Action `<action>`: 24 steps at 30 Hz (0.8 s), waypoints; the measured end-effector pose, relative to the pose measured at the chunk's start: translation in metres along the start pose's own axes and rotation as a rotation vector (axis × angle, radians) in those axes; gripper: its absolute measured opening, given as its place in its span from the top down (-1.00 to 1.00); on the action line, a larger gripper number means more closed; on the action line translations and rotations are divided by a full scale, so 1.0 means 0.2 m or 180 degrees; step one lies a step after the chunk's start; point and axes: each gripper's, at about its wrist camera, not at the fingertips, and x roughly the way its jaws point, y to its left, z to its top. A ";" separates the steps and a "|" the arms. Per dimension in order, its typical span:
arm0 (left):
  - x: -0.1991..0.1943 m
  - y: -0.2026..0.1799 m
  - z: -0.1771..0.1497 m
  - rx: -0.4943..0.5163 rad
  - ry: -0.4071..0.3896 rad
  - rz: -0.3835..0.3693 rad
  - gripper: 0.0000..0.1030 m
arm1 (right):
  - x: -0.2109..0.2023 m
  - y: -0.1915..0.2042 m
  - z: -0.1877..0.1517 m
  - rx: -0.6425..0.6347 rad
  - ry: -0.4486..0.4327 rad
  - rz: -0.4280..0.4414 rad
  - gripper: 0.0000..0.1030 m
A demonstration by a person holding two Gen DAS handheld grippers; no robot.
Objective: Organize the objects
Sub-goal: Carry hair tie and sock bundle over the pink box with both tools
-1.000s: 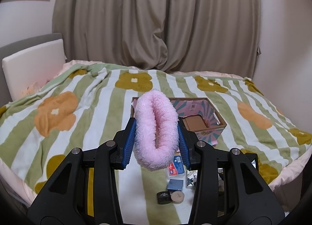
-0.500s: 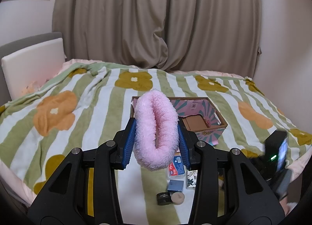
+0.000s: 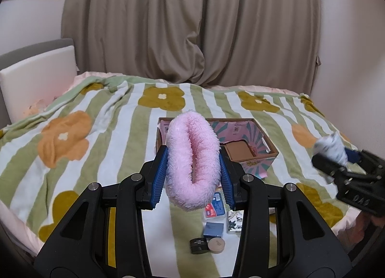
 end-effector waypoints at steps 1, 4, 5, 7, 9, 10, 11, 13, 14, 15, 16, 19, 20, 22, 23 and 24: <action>0.00 0.00 0.00 0.0001 0.0000 -0.0007 0.28 | -0.02 0.00 0.02 -0.0012 -0.0041 -0.0009 -0.26; 0.01 -0.01 0.01 0.0005 0.0003 -0.0023 0.28 | -0.04 0.01 0.05 -0.0041 -0.0105 -0.0025 -0.26; 0.01 -0.01 0.01 0.0007 0.0006 -0.0026 0.28 | -0.04 0.01 0.05 -0.0040 -0.0105 -0.0022 -0.26; 0.01 -0.02 0.01 0.0008 0.0010 -0.0029 0.28 | -0.04 0.01 0.06 -0.0037 -0.0089 -0.0028 -0.26; 0.02 -0.01 0.02 0.0011 0.0019 -0.0035 0.28 | -0.02 0.00 0.06 -0.0018 -0.0058 -0.0036 -0.26; 0.02 -0.02 0.02 0.0010 0.0021 -0.0038 0.28 | -0.01 0.00 0.06 -0.0005 -0.0036 -0.0033 -0.26; 0.03 -0.02 0.03 0.0011 0.0031 -0.0045 0.28 | 0.00 -0.01 0.06 0.0004 -0.0027 -0.0022 -0.26; 0.06 -0.02 0.04 0.0013 0.0053 -0.0058 0.28 | 0.02 -0.02 0.07 0.0033 -0.0003 -0.0029 -0.26; 0.07 -0.02 0.05 0.0015 0.0062 -0.0064 0.28 | 0.04 -0.02 0.08 0.0038 0.0012 -0.0027 -0.26; 0.09 -0.01 0.07 0.0015 0.0070 -0.0070 0.28 | 0.06 -0.02 0.08 0.0049 0.0025 -0.0020 -0.26; 0.11 -0.01 0.08 0.0015 0.0078 -0.0073 0.28 | 0.08 -0.02 0.09 0.0055 0.0041 -0.0016 -0.26; 0.18 0.02 0.13 0.0008 0.0116 -0.0090 0.28 | 0.15 -0.04 0.12 0.0082 0.0096 0.0006 -0.26; 0.21 0.03 0.15 -0.0006 0.0137 -0.0107 0.28 | 0.17 -0.05 0.14 0.0090 0.0113 0.0014 -0.26; 0.28 0.06 0.18 -0.0035 0.0191 -0.0140 0.28 | 0.22 -0.05 0.17 0.0084 0.0133 0.0028 -0.26; 0.31 0.07 0.20 -0.0048 0.0222 -0.0156 0.28 | 0.25 -0.05 0.19 0.0071 0.0146 0.0033 -0.26; 0.36 0.08 0.21 -0.0056 0.0254 -0.0164 0.28 | 0.28 -0.05 0.20 0.0060 0.0159 0.0031 -0.26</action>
